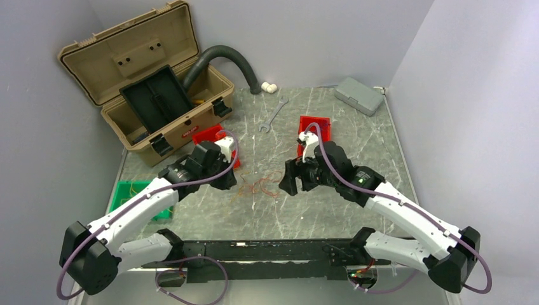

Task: Untangle the cables
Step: Untie the cable.

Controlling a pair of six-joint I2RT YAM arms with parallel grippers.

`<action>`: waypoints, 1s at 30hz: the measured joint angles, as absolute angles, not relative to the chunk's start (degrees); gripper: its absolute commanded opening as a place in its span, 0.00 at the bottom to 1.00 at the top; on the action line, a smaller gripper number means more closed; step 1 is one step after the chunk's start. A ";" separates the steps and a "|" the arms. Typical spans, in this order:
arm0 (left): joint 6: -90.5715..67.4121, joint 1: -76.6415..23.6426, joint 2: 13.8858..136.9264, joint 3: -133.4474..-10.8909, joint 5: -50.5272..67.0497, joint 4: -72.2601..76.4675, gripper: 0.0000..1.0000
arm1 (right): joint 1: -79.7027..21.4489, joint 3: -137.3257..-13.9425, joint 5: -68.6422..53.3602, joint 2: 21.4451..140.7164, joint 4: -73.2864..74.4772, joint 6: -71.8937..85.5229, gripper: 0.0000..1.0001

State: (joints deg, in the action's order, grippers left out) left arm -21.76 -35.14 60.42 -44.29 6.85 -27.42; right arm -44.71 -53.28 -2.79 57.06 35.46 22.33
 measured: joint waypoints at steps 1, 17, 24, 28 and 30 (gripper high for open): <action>-21.34 -35.62 60.90 -45.04 7.20 -28.49 0.00 | -44.71 -51.42 -6.04 56.53 31.90 21.87 0.84; -17.76 -36.97 62.81 -54.87 15.92 -38.85 0.00 | -45.30 -27.99 -21.17 66.13 -21.93 24.21 0.78; -17.85 -37.01 62.19 -55.99 19.75 -39.94 0.00 | -46.00 -26.65 -22.22 72.79 -36.84 26.46 0.72; -18.13 -37.01 61.32 -56.29 21.71 -40.05 0.00 | -46.33 -26.59 -22.65 76.23 -43.75 28.12 0.72; -18.31 -37.01 60.95 -56.49 22.39 -40.12 0.00 | -46.41 -26.46 -22.61 77.45 -46.13 28.62 0.73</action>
